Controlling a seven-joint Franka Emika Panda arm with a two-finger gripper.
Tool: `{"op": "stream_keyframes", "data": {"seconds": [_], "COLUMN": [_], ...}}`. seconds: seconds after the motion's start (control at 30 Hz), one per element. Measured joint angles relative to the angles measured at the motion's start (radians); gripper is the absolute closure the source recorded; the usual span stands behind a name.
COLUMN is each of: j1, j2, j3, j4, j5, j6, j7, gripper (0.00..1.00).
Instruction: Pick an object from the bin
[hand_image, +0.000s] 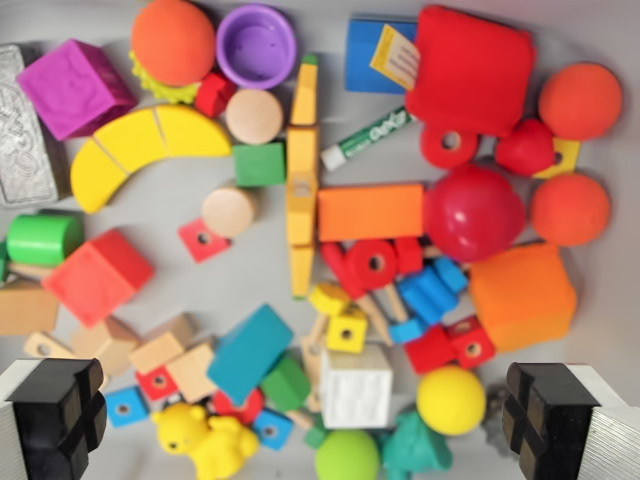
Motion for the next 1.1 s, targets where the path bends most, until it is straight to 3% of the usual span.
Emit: {"op": "stream_keyframes", "data": {"seconds": [0.6, 1.1], "j1": [0.000, 0.012], "j2": [0.001, 0.019], "j3": [0.000, 0.003], "j4": [-0.001, -0.009], "j5": [0.000, 0.000], "j6": [0.000, 0.023], "j7": [0.007, 0.083], "gripper": [0.00, 0.00]}}
